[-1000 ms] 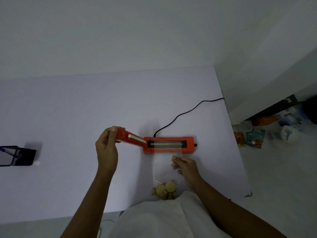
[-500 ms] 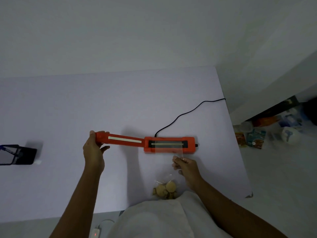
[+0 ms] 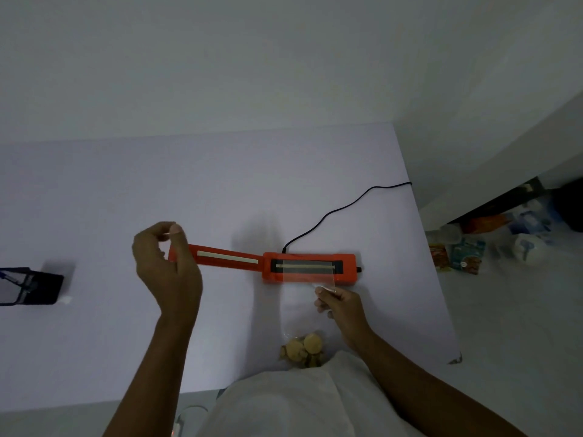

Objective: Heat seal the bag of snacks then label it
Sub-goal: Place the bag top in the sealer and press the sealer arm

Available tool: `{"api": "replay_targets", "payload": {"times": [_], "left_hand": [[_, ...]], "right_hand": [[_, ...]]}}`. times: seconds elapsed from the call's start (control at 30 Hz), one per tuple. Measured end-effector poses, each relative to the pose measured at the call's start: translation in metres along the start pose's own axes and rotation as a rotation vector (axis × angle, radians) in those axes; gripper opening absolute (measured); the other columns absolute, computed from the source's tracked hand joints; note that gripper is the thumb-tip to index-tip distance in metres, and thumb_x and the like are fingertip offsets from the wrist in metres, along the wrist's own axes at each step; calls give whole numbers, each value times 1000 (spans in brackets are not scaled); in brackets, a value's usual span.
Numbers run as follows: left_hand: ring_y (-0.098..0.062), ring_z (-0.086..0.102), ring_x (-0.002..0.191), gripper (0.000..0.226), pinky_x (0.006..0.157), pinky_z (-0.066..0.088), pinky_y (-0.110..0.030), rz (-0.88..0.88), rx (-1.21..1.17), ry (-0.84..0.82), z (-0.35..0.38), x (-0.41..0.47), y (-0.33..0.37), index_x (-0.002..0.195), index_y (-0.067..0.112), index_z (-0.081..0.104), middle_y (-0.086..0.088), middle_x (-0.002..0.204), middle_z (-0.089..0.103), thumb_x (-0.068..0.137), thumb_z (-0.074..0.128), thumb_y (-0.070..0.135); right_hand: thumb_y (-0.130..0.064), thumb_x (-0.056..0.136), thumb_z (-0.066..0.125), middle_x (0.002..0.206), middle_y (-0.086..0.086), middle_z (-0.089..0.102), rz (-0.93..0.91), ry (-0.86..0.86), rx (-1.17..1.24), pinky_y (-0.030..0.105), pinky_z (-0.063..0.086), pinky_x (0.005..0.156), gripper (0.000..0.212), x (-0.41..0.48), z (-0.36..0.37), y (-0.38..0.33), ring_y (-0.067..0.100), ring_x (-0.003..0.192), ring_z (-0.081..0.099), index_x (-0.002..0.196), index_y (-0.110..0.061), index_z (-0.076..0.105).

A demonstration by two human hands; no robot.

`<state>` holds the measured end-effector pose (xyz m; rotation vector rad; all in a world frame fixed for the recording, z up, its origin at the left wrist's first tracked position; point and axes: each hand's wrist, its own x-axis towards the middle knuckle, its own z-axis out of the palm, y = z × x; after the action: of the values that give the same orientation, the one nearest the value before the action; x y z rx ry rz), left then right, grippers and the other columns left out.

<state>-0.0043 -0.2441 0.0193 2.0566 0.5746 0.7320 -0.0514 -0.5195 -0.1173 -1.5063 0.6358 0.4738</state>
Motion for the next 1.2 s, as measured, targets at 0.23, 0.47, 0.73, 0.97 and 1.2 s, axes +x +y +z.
{"api": "replay_targets", "payload": {"times": [0.23,0.47,0.73,0.97,1.2], "left_hand": [[-10,60,70,16,60,45,-18,70,-103,-486,24,-28,37,88,11,63,-1,77,65,98,53,16],[-20,57,71,50,70,46,-31,-443,281,-1051,70,-76,-28,81,6,63,-12,78,63,95,48,51],[-20,67,79,28,54,47,-16,-789,-85,-941,100,-103,-33,93,7,72,-10,86,71,92,62,32],[-10,69,62,22,56,57,-25,-750,-78,-846,110,-110,-36,87,7,69,-1,72,68,93,61,27],[-34,70,69,31,66,62,-45,-758,-54,-820,115,-108,-45,67,4,65,-13,67,65,92,63,21]], "right_hand": [[-19,87,71,80,13,75,-32,-26,14,32,49,66,17,2,-3,-1,18,67,65,88,-2,72],[-19,86,72,81,12,75,-14,-39,62,32,47,68,15,4,-3,-1,18,71,64,88,-4,73],[-26,97,58,74,5,73,-140,85,-198,20,53,63,30,13,-13,-5,6,62,67,82,-6,74],[-3,82,70,100,6,60,-524,311,-593,27,46,80,23,29,-37,-25,15,93,54,103,-13,65],[-24,80,79,157,4,29,-407,33,-812,43,30,116,85,52,-40,-17,23,145,22,150,-19,32]]}}
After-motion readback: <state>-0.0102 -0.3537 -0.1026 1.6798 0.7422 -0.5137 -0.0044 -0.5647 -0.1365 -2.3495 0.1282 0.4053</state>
